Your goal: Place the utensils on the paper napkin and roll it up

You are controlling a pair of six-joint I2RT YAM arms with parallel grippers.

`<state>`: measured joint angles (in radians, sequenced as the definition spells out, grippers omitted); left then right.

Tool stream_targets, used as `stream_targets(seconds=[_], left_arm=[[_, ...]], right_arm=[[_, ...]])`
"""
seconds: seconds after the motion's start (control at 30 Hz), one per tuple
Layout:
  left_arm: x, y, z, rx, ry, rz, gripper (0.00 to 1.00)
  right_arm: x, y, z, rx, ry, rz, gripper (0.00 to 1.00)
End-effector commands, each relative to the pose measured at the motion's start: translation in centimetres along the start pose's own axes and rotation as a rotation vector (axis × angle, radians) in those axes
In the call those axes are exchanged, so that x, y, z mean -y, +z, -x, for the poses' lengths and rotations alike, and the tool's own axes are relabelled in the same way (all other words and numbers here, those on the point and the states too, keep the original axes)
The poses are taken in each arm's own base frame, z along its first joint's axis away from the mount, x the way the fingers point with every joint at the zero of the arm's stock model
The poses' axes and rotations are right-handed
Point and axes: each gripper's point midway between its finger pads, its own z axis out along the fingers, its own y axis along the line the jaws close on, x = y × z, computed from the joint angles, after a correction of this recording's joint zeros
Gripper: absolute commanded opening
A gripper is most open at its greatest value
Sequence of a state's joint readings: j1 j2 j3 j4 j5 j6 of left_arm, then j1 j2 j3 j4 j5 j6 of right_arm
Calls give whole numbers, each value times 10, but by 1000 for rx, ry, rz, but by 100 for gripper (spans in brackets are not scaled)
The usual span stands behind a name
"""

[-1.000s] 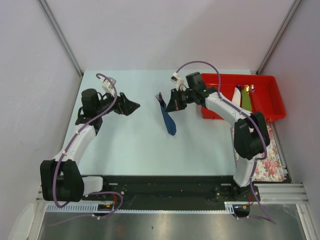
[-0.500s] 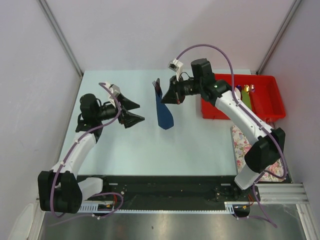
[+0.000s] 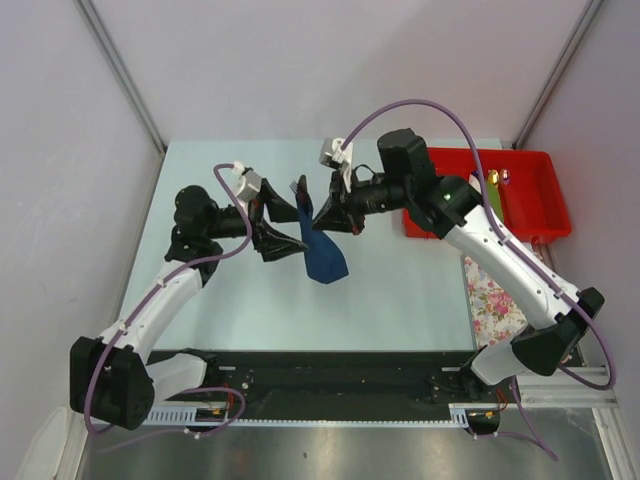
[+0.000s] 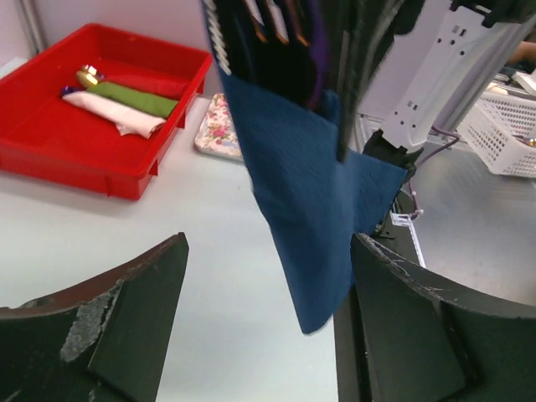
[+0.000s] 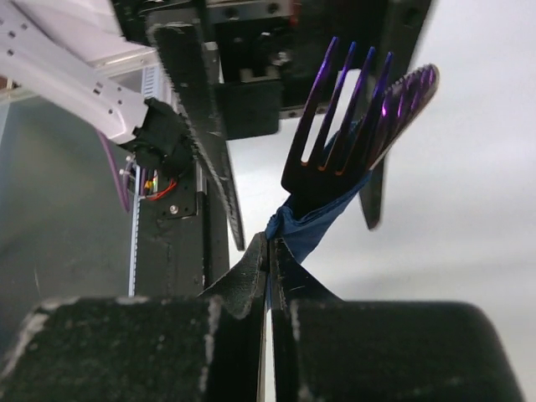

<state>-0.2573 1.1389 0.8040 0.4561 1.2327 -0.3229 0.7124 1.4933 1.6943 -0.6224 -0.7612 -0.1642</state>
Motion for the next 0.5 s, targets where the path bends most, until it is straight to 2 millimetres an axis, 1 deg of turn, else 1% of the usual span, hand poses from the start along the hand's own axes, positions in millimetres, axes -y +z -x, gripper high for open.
stream_targets(seconds=[0.0, 0.07, 0.1, 0.13, 0.17, 0.2, 0.27, 0.43, 0.47], left_arm=[[23, 12, 26, 16, 100, -106, 82], [28, 17, 25, 16, 97, -127, 80], [31, 18, 28, 23, 102, -140, 79], [35, 19, 25, 23, 98, -157, 77], [42, 20, 26, 24, 82, -180, 74], [46, 20, 29, 39, 111, -188, 72], [52, 19, 29, 50, 94, -194, 66], [57, 18, 34, 67, 96, -203, 59], [57, 19, 34, 69, 83, -198, 56]], right_arm=[[-28, -15, 33, 77, -187, -8, 0], [-30, -16, 36, 86, -188, -15, 0], [-32, -16, 37, 89, -189, -14, 0], [-31, -16, 37, 89, -187, -19, 0], [-31, -16, 38, 90, -187, -20, 0], [-32, -17, 39, 94, -189, -23, 0], [-31, -17, 39, 92, -188, -29, 0], [-30, -17, 38, 91, -191, -38, 0], [-29, -17, 38, 90, -190, -39, 0]])
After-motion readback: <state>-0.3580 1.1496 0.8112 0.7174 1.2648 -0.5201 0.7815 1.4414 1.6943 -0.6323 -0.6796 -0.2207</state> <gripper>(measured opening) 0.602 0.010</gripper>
